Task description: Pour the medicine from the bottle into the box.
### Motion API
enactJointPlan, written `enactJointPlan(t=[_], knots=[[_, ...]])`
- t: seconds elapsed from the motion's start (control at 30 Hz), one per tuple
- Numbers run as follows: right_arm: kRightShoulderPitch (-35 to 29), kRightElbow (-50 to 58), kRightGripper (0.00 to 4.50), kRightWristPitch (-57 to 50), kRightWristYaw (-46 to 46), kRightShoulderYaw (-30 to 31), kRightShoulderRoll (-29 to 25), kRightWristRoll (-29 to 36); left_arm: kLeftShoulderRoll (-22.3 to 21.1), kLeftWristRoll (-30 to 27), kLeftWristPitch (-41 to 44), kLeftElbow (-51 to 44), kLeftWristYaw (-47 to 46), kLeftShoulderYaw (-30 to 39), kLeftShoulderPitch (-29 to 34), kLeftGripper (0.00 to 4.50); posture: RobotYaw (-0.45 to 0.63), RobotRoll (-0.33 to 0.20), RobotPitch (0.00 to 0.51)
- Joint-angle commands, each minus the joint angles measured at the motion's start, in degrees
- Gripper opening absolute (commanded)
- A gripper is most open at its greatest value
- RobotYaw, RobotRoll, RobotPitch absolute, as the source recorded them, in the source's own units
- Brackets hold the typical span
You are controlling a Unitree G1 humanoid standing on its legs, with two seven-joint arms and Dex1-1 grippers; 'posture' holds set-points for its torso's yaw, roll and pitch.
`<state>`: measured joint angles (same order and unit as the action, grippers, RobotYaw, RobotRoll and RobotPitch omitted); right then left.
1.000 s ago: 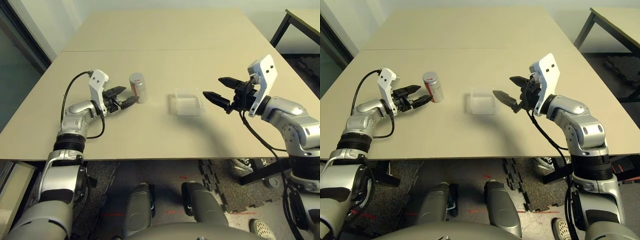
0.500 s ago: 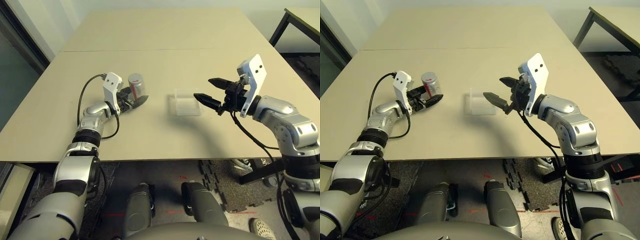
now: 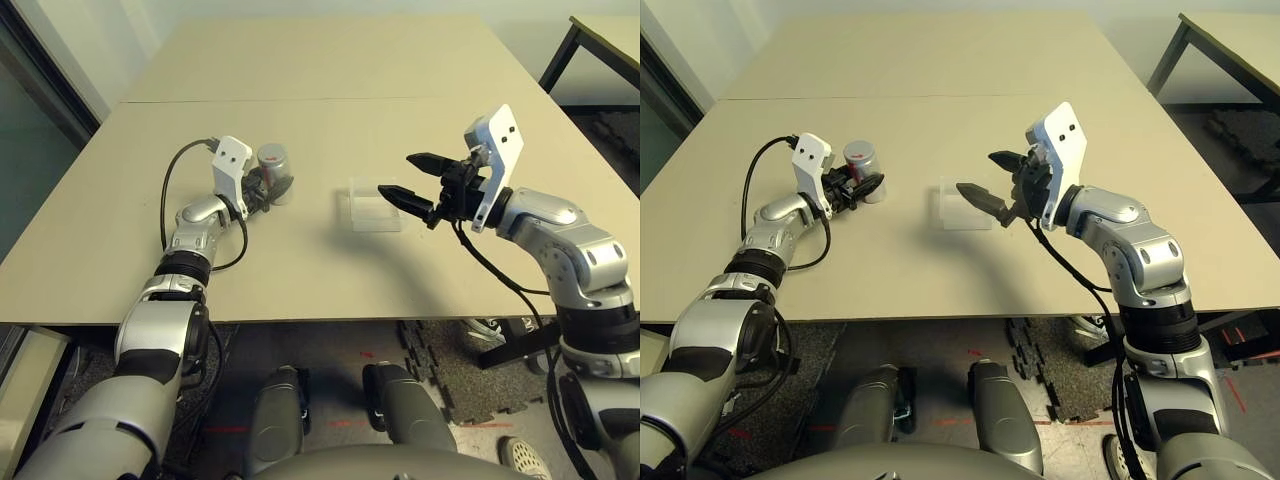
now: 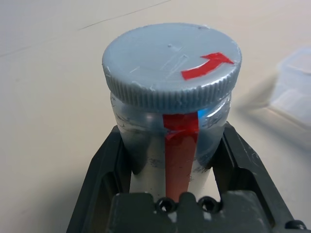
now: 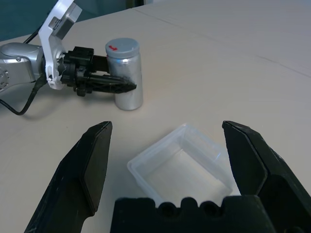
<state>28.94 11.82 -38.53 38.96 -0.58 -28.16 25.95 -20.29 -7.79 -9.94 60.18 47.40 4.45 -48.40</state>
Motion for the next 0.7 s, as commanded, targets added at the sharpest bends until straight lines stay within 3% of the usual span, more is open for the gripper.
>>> enactJointPlan(t=[0.03, 0.37, 0.7], knots=[[1.85, -0.29, 4.5, 0.02, 0.71, 0.97, 0.0, -0.01, 0.11, -1.98, 3.57, -6.44, 6.05, -0.72, -1.08, 2.48, -0.16, 0.0, 0.09], [10.35, -1.72, 4.5, -1.36, -1.4, 5.46, 5.32, -1.74, -0.57, -5.59, 18.94, -22.87, 14.49, -2.8, -0.49, 2.48, -0.14, 0.0, 0.083], [15.96, -3.87, 4.5, -2.07, -9.67, 9.04, 11.06, -9.13, 2.72, -4.74, 21.45, -26.04, 10.51, -5.01, -0.57, 2.48, -0.16, 0.0, 0.079]])
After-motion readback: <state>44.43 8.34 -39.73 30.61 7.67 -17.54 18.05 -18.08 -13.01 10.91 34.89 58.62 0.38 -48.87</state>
